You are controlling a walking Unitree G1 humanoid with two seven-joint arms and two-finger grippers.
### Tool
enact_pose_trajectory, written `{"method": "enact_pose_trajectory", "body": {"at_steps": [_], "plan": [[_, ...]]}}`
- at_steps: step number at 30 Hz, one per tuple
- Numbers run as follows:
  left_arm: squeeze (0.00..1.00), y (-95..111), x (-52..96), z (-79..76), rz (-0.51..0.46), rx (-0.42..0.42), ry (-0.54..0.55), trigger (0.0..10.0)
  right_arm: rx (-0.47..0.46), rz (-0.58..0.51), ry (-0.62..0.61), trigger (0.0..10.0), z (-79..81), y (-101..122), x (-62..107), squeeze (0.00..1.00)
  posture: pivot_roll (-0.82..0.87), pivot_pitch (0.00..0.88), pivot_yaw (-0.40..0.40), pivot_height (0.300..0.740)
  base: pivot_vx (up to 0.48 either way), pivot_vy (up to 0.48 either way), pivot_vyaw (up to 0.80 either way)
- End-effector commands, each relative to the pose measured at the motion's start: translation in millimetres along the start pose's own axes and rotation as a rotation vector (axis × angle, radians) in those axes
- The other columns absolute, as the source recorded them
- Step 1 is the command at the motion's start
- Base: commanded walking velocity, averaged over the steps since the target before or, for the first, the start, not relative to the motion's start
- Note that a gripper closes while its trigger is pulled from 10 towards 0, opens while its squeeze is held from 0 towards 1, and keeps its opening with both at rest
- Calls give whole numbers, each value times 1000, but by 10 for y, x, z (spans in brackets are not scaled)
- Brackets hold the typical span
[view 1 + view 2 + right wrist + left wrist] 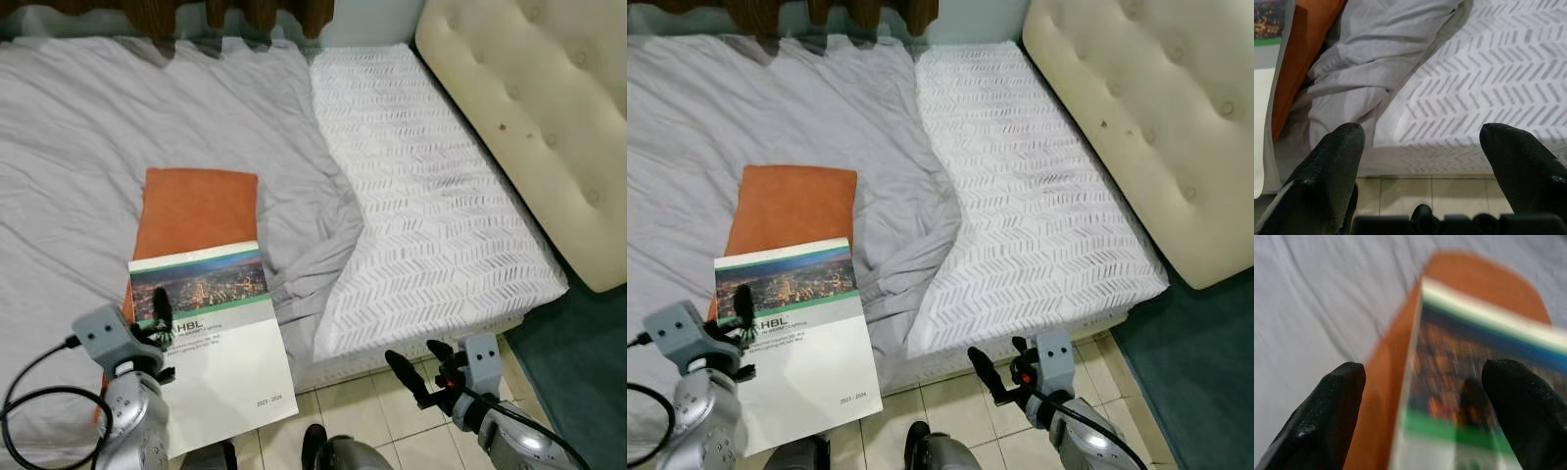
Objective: Clean up the room
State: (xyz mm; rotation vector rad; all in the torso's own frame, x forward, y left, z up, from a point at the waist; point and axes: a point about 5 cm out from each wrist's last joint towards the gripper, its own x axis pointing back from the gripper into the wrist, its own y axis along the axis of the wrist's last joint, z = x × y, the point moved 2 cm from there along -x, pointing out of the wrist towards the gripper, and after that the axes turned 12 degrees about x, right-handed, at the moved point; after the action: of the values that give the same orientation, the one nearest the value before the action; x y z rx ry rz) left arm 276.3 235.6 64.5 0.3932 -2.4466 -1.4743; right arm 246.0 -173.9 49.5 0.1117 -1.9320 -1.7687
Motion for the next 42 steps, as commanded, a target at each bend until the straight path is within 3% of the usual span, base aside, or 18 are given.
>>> {"method": "enact_pose_trajectory", "body": {"at_steps": [1, 13, 14, 15, 17, 18, 23, 34, 37, 39, 42], "plan": [[0, -32, 49, 27, 25, 30, 12, 10000, -9, 27, 3, 10000, -8, -60, 59, 0, -24, 339, -207, 740, 0, 0, 0], [0, -301, 46, 103, 145, 122, 40, 10000, -19, 43, 11, 10000, 23, -76, 39, 0, -24, 320, -198, 740, 0, 0, 0], [0, -356, 36, 88, 177, 132, 29, 9176, -19, 44, 10, 10000, 19, -80, 38, 0, -22, 315, -197, 740, 0, 0, 0], [0, -410, 28, 86, 204, 142, 30, 1882, -19, 45, 10, 10000, 18, -82, 34, 0, -23, 313, -196, 740, 0, 0, 0], [0, -445, 24, 86, 220, 149, 33, 1882, -19, 46, 10, 10000, 18, -83, 32, 0, -23, 313, -196, 740, 0, 0, 0], [0, -501, 17, 91, 249, 155, 36, 0, -19, 45, 11, 10000, 21, -79, 32, 0, -23, 313, -196, 740, 0, 0, 0], [0, -664, -52, 132, 336, 179, 50, 0, -17, 48, 14, 10000, 21, -73, 24, 0, -27, 309, -198, 740, 0, 0, 0], [0, -696, -116, 132, 355, 168, 10, 0, -21, 56, 7, 10000, 19, -86, 28, 0, -34, 311, -192, 740, 0, 0, 0], [0, -667, -150, 27, 334, 202, -24, 0, -25, 54, 5, 10000, 19, -78, 17, 0, -34, 312, -191, 740, 0, 0, 0], [0, -600, -210, -204, 310, 236, -112, 0, -30, 51, 4, 10000, 22, -80, -17, 0, -22, 294, -179, 740, 0, 0, 0], [0, -559, -233, -331, 298, 242, -163, 0, -32, 48, 2, 10000, 24, -78, -35, 0, -19, 288, -175, 740, 0, 0, 0]]}}
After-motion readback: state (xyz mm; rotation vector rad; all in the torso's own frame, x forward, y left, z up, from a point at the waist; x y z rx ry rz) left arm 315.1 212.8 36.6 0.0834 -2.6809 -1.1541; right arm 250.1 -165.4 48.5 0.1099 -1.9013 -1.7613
